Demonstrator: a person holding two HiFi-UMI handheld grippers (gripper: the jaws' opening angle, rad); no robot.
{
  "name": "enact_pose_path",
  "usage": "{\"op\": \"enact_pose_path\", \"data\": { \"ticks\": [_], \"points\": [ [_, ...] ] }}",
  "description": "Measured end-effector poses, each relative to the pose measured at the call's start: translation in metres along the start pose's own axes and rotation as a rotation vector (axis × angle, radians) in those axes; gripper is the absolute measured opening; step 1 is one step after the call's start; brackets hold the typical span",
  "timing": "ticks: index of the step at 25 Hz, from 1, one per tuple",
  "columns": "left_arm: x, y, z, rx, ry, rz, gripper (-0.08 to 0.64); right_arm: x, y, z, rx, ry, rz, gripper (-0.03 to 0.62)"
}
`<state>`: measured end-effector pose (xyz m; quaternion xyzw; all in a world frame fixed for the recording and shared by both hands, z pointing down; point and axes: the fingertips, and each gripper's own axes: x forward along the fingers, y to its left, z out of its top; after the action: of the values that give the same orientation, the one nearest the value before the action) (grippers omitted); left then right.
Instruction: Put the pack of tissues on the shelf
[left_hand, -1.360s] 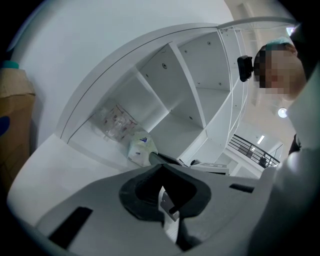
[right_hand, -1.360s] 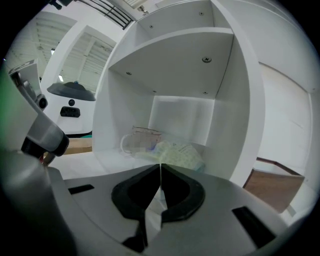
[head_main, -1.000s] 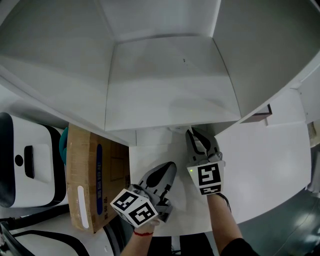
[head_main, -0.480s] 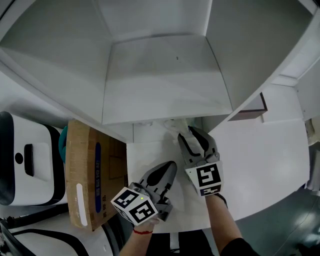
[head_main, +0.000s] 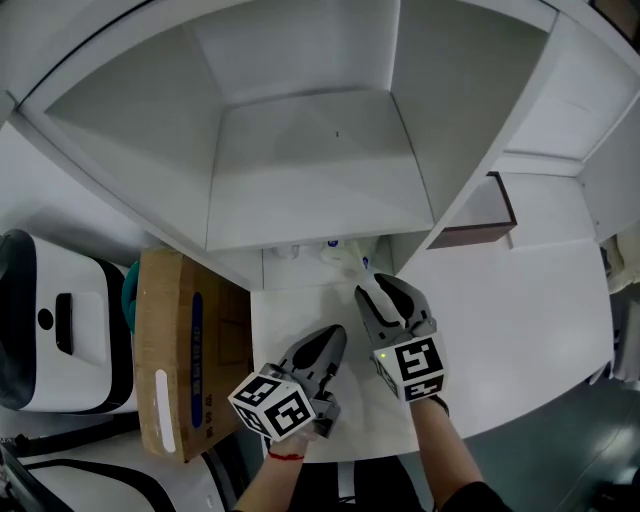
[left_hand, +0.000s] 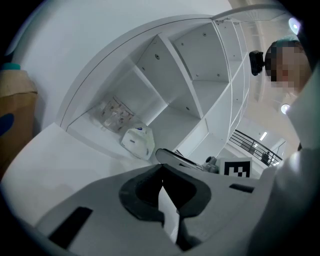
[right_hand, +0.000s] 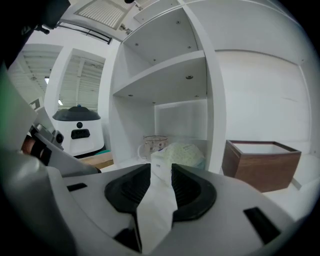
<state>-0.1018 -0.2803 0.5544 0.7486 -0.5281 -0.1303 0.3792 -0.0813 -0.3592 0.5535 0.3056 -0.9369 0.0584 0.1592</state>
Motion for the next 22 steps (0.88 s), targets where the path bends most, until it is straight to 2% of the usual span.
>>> {"op": "enact_pose_path", "data": {
  "ticks": [3,7,11,22],
  "points": [
    [0.001,-0.005,0.002,0.027,0.003,0.009,0.006,-0.011,0.004,0.002,0.017,0.001,0.024,0.120],
    [0.003,-0.015,0.008,0.071,-0.003,0.015,0.006,-0.025,0.010,0.006,0.040,0.004,0.049,0.054],
    [0.002,-0.025,0.015,0.129,-0.012,0.027,0.006,-0.038,0.019,0.015,0.070,0.006,0.099,0.018],
    [-0.005,-0.060,0.029,0.247,-0.011,0.032,0.006,-0.080,0.044,0.048,0.057,-0.017,0.208,0.012]
  ]
}}
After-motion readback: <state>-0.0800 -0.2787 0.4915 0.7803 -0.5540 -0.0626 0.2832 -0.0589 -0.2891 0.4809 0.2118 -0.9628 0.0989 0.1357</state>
